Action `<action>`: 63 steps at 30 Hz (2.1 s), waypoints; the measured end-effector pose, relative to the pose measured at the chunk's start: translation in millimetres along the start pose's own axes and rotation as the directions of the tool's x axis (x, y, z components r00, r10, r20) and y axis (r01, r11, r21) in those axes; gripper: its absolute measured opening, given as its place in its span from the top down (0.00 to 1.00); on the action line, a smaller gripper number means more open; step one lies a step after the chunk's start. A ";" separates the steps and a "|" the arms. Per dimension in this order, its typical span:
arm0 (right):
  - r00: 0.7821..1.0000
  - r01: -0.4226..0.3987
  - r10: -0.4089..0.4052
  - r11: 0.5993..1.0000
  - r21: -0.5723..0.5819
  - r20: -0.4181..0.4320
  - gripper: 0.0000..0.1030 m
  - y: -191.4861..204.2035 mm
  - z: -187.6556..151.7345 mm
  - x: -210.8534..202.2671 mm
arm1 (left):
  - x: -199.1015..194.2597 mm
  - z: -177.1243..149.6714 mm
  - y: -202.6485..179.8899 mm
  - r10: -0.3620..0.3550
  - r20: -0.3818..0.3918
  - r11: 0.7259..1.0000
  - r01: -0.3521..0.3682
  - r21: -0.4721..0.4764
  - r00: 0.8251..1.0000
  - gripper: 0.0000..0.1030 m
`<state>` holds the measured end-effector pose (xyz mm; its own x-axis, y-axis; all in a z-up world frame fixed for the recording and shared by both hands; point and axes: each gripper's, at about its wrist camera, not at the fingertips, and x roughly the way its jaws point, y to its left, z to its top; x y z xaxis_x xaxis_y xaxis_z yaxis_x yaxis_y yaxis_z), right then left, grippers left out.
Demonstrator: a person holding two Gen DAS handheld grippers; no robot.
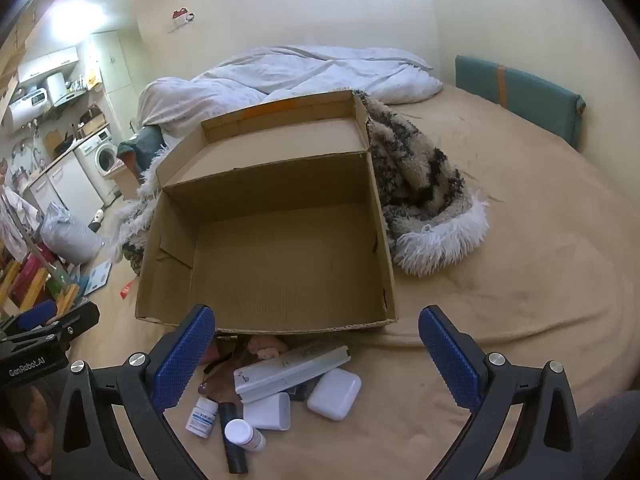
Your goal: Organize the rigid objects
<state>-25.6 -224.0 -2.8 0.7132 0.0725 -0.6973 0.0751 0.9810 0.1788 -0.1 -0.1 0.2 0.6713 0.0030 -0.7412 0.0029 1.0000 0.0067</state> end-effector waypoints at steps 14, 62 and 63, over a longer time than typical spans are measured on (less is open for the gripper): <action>1.000 -0.001 0.001 1.000 0.001 0.001 0.00 0.5 0.0 0.0 | -0.3 0.0 0.4 -0.004 0.001 1.000 0.004 -0.003 1.000 0.01; 1.000 0.000 0.000 1.000 0.000 0.005 0.00 1.5 -0.4 -0.3 | -5.3 1.3 2.3 -0.001 0.005 1.000 0.001 -0.006 1.000 0.01; 1.000 0.000 0.000 1.000 0.000 0.005 0.00 1.4 -0.4 -0.3 | -6.4 1.6 2.8 -0.001 0.004 1.000 0.002 -0.008 1.000 0.01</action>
<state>-26.0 -222.6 -2.6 0.7165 0.0718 -0.6939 0.0749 0.9810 0.1788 -3.2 2.7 6.0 0.6742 0.0015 -0.7386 -0.0019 1.0000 0.0004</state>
